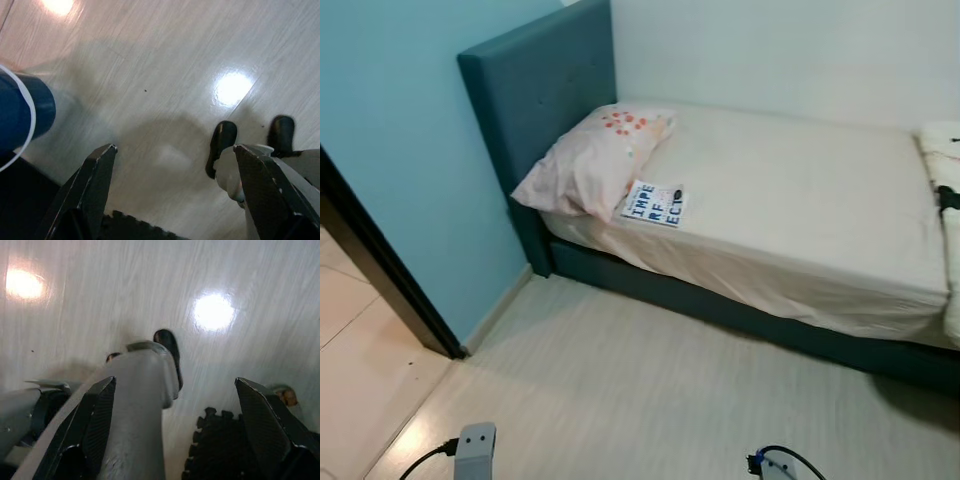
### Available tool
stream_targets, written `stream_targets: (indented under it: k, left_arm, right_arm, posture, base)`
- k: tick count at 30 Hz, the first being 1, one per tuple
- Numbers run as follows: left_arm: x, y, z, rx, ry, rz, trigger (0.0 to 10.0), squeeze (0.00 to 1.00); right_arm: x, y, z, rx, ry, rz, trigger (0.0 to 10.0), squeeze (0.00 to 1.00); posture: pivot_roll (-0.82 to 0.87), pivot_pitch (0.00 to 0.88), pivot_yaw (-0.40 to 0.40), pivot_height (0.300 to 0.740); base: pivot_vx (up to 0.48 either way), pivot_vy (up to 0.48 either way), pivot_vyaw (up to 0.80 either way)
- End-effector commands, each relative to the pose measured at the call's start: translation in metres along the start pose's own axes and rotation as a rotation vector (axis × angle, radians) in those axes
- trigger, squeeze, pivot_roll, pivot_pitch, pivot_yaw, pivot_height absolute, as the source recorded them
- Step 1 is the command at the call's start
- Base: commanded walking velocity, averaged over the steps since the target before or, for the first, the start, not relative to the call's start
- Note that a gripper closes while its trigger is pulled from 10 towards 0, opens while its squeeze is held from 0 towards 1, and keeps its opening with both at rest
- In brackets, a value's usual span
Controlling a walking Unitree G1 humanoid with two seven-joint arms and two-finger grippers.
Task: Clean up the room
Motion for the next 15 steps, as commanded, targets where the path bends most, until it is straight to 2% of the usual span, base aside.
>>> stream_targets:
  k: [1, 3, 8, 9, 10, 13, 15]
  left_arm:
    - [-0.001, 0.001, -0.007, -0.013, 0.024, -0.002, 10.0, 0.00]
    - [-0.001, 0.001, -0.007, -0.023, 0.025, -0.003, 10.0, 0.00]
    - [-0.001, 0.000, -0.008, -0.037, 0.024, -0.004, 10.0, 0.00]
    - [-0.001, 0.000, -0.008, -0.037, 0.025, -0.003, 10.0, 0.00]
    - [-0.001, 0.000, -0.008, -0.037, 0.025, -0.003, 10.0, 0.00]
    - [-0.001, 0.001, -0.009, -0.020, 0.032, 0.003, 10.0, 0.00]
    - [-0.001, 0.001, -0.009, -0.015, 0.032, 0.004, 10.0, 0.00]
  right_arm:
    - [0.000, 0.006, -0.011, -0.002, 0.040, 0.011, 10.0, 0.00]
    - [0.000, 0.006, -0.011, -0.004, 0.040, 0.012, 10.0, 0.00]
    - [-0.001, 0.005, -0.012, -0.007, 0.042, 0.011, 10.0, 0.00]
    - [-0.002, -0.002, -0.014, -0.009, 0.043, 0.007, 10.0, 0.00]
    - [-0.002, -0.002, -0.014, -0.009, 0.043, 0.007, 10.0, 0.00]
    - [-0.007, -0.030, -0.018, -0.015, 0.049, -0.014, 10.0, 0.00]
    - [-0.008, -0.037, -0.019, -0.017, 0.051, -0.019, 10.0, 0.00]
  posture:
    - [-0.08, 0.090, 0.052, 0.740]
    - [-0.08, 0.088, 0.052, 0.740]
    - [-0.08, 0.087, 0.053, 0.740]
    - [-0.08, 0.084, 0.052, 0.740]
    - [-0.08, 0.084, 0.052, 0.740]
    - [-0.08, 0.079, 0.053, 0.740]
    - [-0.08, 0.079, 0.053, 0.740]
  base:
    - [0.000, -0.480, 0.00]
    - [0.000, -0.439, 0.00]
    - [0.000, 0.000, 0.00]
    - [0.000, 0.000, 0.00]
    - [0.000, 0.000, 0.00]
    - [0.000, 0.000, 0.00]
    - [0.000, 0.000, 0.00]
Point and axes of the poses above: a point about 5 cm out from each wrist's last joint towards the gripper, its own x axis pointing out of the wrist towards the gripper, its own z axis along the axis of the wrist's last joint, y = z × x, the point moved 5 cm from there along x, pointing out of the wrist towards the gripper, and after that the axes turned 1 degree about x, right-handed, at the moved point
